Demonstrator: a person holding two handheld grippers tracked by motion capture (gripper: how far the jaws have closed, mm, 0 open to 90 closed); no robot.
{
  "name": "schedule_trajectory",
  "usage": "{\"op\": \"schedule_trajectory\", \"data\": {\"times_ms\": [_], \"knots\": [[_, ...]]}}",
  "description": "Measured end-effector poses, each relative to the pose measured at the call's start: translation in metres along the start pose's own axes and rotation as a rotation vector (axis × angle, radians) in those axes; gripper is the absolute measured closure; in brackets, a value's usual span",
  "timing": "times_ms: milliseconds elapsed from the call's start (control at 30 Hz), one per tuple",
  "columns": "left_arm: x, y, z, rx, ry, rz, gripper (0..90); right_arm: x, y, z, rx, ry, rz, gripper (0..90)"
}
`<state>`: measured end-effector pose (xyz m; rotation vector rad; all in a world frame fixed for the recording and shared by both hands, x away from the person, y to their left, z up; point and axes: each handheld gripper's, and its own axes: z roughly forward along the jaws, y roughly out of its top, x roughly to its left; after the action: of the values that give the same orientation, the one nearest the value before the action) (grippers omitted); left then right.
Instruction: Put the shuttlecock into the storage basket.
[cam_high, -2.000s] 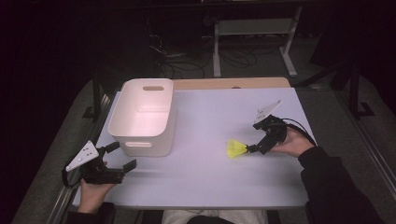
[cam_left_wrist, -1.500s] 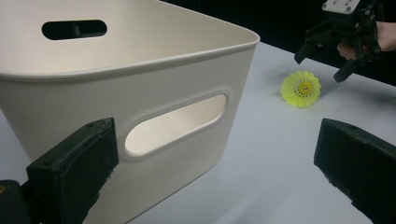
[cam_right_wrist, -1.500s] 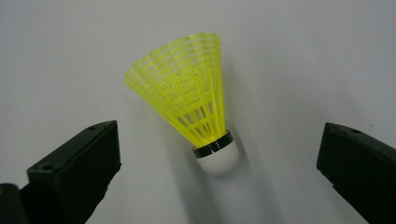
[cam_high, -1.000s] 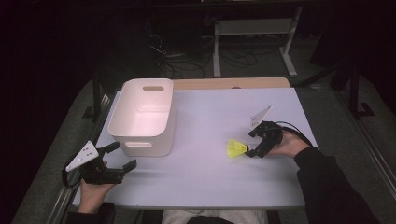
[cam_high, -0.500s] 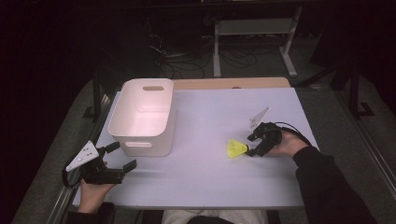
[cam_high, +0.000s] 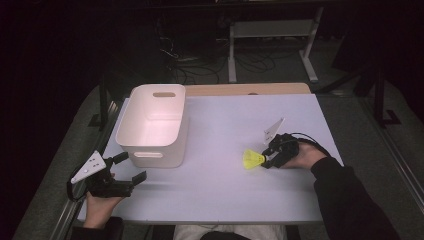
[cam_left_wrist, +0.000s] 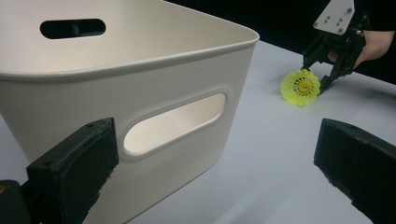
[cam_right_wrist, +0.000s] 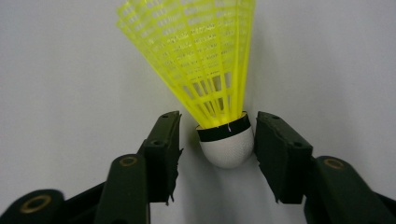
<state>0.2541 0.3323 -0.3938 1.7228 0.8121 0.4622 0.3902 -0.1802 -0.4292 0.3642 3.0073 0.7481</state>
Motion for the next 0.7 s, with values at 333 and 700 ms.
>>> {"op": "schedule_trajectory", "data": {"times_ms": [333,700], "knots": [[-0.0002,-0.0001,0.0006,0.004,-0.001,-0.001,0.0,-0.0006,0.0,0.0002,0.004,-0.004,0.002,58.6],[0.0,-0.0001,0.0003,0.003,-0.001,0.0,0.0,0.0006,0.0005,-0.0009,-0.004,-0.005,-0.008,61.7]]}}
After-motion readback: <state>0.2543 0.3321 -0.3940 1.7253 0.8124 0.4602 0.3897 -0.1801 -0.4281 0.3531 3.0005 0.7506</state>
